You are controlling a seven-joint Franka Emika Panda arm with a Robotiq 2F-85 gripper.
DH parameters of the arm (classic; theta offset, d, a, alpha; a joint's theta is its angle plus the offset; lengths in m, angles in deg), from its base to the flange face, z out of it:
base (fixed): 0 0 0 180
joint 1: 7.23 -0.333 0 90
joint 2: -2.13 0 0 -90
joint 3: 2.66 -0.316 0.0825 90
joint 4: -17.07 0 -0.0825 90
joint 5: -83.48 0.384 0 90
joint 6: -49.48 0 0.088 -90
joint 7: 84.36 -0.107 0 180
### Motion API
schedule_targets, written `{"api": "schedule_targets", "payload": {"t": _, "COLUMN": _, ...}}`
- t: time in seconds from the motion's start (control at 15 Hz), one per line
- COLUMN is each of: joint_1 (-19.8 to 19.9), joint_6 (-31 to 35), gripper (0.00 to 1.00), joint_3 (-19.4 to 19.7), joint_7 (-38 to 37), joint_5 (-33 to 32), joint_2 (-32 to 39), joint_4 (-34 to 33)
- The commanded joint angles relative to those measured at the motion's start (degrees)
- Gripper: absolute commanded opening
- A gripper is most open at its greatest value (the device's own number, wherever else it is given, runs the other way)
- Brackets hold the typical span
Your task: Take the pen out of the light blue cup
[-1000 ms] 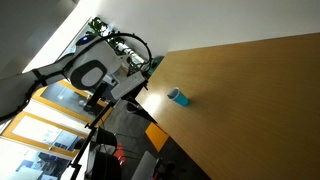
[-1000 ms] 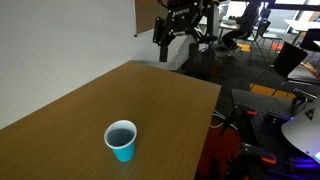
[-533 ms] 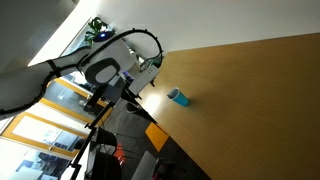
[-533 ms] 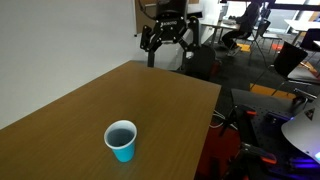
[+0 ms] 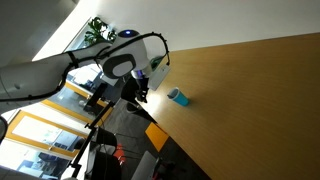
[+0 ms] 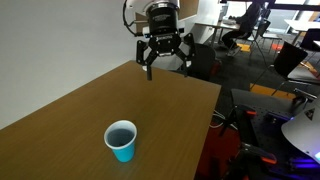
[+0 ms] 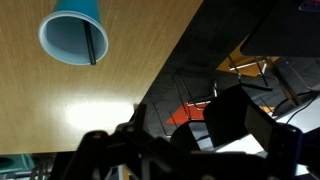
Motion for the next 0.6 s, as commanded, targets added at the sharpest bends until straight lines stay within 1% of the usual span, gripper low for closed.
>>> {"api": "schedule_targets", "payload": {"t": 0.0, "joint_1": 2.23, "joint_6": -6.41, "gripper": 1.00, "joint_3": -2.61, "joint_7": 3.14, "joint_5": -1.47, "joint_2": 5.54, "joint_4": -6.21}}
{"api": "schedule_targets", "payload": {"t": 0.07, "joint_1": 2.19, "joint_6": -6.42, "gripper": 1.00, "joint_3": -3.09, "joint_7": 1.29, "joint_5": -1.68, "joint_2": 6.29, "joint_4": -6.82}}
{"api": "schedule_targets", "payload": {"t": 0.13, "joint_1": 2.59, "joint_6": -3.70, "gripper": 1.00, "joint_3": -3.15, "joint_7": 1.82, "joint_5": -0.83, "joint_2": 3.73, "joint_4": -3.29}}
{"api": "schedule_targets", "payload": {"t": 0.27, "joint_1": 2.67, "joint_6": -3.99, "gripper": 1.00, "joint_3": -3.85, "joint_7": 1.77, "joint_5": -0.91, "joint_2": 5.58, "joint_4": -4.71}}
{"api": "schedule_targets", "payload": {"t": 0.47, "joint_1": 2.75, "joint_6": -4.15, "gripper": 1.00, "joint_3": -4.03, "joint_7": 1.76, "joint_5": -0.96, "joint_2": 6.23, "joint_4": -5.32}}
{"api": "schedule_targets", "payload": {"t": 0.53, "joint_1": 2.96, "joint_6": -3.50, "gripper": 1.00, "joint_3": -4.18, "joint_7": 2.89, "joint_5": -0.40, "joint_2": 6.67, "joint_4": -5.58}}
